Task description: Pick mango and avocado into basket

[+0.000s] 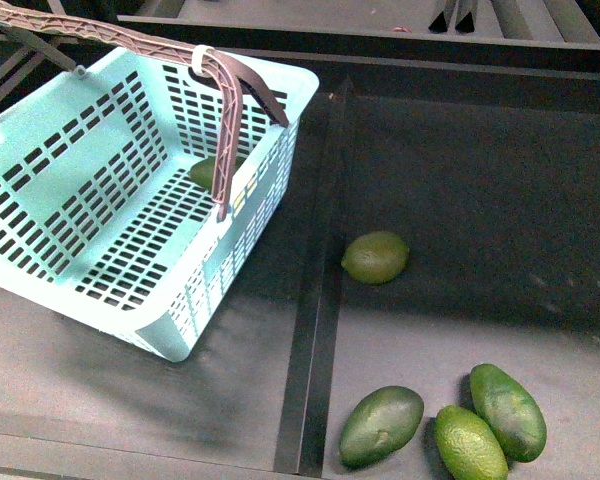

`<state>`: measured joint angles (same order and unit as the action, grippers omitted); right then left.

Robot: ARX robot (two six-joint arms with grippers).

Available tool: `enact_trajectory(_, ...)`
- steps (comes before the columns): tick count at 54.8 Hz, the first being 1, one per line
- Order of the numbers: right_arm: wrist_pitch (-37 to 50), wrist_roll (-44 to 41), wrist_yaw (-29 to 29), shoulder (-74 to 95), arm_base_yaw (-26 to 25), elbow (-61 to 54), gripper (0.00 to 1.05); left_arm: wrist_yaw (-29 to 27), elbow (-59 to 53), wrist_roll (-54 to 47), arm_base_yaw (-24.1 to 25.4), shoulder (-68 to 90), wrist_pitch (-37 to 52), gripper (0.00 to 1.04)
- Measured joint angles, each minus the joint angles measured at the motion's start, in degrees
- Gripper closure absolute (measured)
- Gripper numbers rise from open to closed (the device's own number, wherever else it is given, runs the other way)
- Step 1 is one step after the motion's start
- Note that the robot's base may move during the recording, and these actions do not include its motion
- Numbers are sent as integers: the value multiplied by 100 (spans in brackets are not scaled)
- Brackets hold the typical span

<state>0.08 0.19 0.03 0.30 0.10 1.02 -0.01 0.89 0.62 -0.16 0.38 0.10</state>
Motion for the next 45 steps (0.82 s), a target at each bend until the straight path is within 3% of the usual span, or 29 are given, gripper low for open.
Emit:
enact_trajectory(14,0,0,0,0,0,0,9,0,0,4,2,-2,0,102)
enact_trajectory(39,0,0,2,0,0,0,9,-2,0,0,2,-2,0,8)
enact_trajectory(45,0,0,2,0,0,0,9,0,0,-7,0,-2,0,8)
